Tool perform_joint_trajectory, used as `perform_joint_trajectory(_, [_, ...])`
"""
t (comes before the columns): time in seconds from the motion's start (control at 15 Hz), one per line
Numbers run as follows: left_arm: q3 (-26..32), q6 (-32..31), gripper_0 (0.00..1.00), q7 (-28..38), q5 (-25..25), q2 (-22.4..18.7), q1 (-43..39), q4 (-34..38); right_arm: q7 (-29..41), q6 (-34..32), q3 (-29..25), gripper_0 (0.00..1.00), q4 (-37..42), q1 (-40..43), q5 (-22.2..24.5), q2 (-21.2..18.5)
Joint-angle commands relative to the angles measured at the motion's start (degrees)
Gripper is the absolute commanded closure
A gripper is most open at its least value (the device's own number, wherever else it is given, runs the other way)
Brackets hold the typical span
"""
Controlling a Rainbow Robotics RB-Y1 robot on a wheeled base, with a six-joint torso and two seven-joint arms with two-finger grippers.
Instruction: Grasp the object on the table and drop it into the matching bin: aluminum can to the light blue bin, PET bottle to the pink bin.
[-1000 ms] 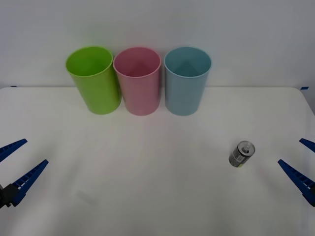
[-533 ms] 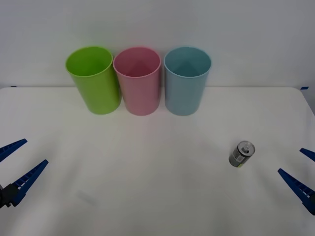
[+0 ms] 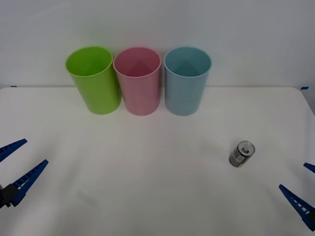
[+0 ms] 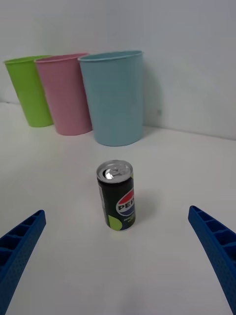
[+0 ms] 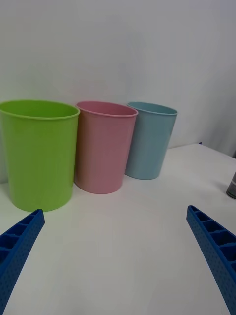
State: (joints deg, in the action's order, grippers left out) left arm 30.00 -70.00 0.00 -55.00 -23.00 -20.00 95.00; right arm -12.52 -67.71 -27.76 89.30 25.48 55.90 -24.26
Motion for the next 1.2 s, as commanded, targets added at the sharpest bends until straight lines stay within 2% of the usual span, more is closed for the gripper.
perform_joint_trajectory(0.07, [0.0,0.0,0.00,0.0,0.0,0.0,0.0,0.0,-4.3,-0.8,1.1,0.00,-4.5,-1.3,0.0,0.0])
perform_joint_trajectory(0.73, [0.0,0.0,0.00,0.0,0.0,0.0,0.0,0.0,-8.7,-1.0,6.3,0.00,-16.5,-8.6,0.1,1.1])
perform_joint_trajectory(1.2, [0.0,0.0,0.00,0.0,0.0,0.0,0.0,0.0,-11.0,6.8,10.4,0.00,-17.2,-11.9,0.1,3.9])
